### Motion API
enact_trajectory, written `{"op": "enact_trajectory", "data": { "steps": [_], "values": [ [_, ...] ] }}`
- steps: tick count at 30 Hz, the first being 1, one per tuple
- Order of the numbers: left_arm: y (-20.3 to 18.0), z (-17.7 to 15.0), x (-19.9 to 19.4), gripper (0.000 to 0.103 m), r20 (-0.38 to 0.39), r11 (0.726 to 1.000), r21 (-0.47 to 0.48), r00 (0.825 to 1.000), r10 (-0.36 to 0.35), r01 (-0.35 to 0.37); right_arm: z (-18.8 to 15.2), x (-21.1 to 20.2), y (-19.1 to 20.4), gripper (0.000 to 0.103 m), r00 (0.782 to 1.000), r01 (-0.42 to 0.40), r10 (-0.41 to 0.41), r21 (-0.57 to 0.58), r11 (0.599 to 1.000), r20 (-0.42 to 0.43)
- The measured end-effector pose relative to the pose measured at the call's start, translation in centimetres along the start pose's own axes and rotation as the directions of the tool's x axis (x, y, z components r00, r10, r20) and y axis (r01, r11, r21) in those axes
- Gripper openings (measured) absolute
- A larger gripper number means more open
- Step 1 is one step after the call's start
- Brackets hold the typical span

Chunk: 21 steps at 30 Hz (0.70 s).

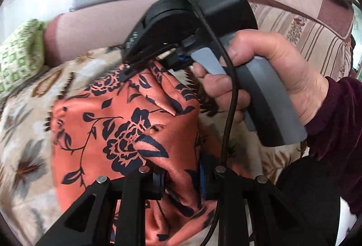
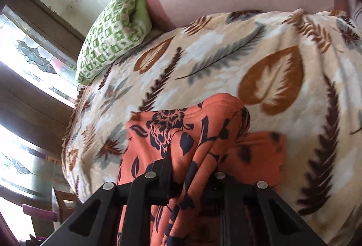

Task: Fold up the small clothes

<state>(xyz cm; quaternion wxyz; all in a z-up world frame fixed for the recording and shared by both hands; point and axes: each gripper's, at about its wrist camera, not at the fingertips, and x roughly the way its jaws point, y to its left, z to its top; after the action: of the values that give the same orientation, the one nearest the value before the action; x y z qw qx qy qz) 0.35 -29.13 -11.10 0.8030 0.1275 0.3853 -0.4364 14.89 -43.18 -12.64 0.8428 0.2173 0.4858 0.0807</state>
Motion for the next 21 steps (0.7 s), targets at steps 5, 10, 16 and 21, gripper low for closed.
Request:
{"op": "enact_trajectory", "data": {
  "steps": [5, 10, 16, 21],
  "values": [
    [-1.8, 0.2, 4.1, 0.026, -0.073, 0.999, 0.01, 0.996, -0.049, 0.05, -0.6, 0.9, -5.0, 0.02, 1.0, 0.012, -0.011, 0.053, 0.999, -0.008],
    [-2.4, -1.2, 4.9, 0.047, -0.127, 0.999, 0.048, 0.992, -0.02, 0.026, -2.5, 3.1, -10.4, 0.056, 0.997, -0.075, 0.081, 0.278, 0.958, -0.008],
    [-0.7, -2.9, -1.8, 0.065, -0.095, 0.999, 0.05, 0.995, -0.005, 0.009, -3.0, -1.9, -10.1, 0.062, 0.989, -0.048, 0.004, 0.292, 0.955, 0.15],
    [4.6, -3.9, -7.0, 0.07, 0.0, 0.989, -0.013, 0.989, 0.147, -0.147, -5.9, -6.3, -7.8, 0.056, 0.962, -0.099, 0.03, 0.247, 0.964, 0.27]
  ]
}}
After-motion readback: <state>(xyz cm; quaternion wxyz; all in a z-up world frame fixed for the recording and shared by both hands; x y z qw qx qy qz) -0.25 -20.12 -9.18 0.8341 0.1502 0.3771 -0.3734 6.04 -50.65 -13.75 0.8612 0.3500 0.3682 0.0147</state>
